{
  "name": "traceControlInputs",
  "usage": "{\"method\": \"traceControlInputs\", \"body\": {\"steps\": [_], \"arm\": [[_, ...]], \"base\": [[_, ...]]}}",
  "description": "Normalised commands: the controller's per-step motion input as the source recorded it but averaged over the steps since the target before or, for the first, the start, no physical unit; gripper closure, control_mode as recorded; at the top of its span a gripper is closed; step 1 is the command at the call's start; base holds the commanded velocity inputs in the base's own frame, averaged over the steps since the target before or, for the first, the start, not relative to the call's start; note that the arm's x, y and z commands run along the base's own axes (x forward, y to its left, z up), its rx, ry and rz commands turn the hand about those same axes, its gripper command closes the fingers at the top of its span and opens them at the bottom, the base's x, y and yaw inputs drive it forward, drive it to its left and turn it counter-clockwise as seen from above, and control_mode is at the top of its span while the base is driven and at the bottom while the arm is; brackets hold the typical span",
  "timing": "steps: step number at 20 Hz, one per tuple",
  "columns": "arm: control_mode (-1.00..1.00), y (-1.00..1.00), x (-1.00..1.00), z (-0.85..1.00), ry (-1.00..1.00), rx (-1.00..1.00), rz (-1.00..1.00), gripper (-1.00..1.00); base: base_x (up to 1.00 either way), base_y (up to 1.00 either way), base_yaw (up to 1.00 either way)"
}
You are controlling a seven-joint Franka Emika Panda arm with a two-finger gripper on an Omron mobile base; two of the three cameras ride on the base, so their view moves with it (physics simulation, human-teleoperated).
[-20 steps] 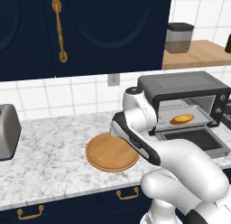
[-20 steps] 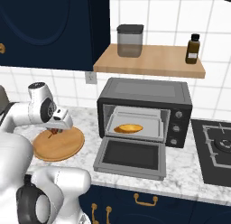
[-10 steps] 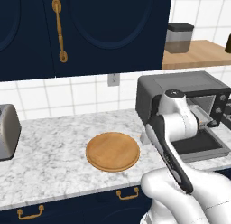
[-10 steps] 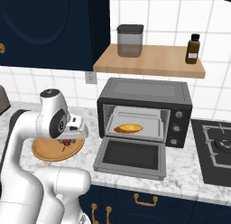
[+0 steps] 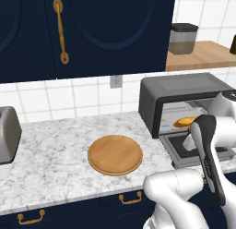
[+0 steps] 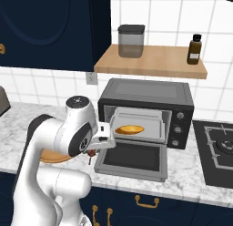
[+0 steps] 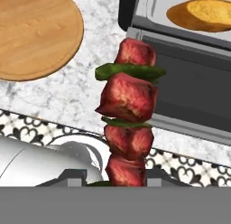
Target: Pick up the kebab skewer and baguette bread, and place them inside the toaster oven. Close the toaster oven door and start by setting the timer.
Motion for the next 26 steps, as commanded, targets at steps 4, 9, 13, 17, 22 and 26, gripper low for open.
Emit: {"method": "traceControlInputs", "body": {"steps": [4,9,13,17,22,26], "arm": [[-1.00,-1.00,-0.16,0.37,0.00,0.03,0.06,1.00],[-1.00,-1.00,0.21,0.25,0.00,0.11,0.03,1.00],[-1.00,-0.91,0.54,0.09,0.00,0.15,0.07,1.00],[-1.00,-0.39,0.63,-0.03,0.00,0.06,0.09,1.00],[-1.00,0.00,0.76,-0.24,0.00,0.00,0.01,1.00],[-1.00,0.00,0.53,-0.60,0.00,0.00,0.00,1.00]], "base": [[0.00,0.00,0.00],[0.00,0.00,0.00],[0.00,0.00,0.00],[0.00,0.00,0.00],[0.00,0.00,0.00],[0.00,0.00,0.00]]}}
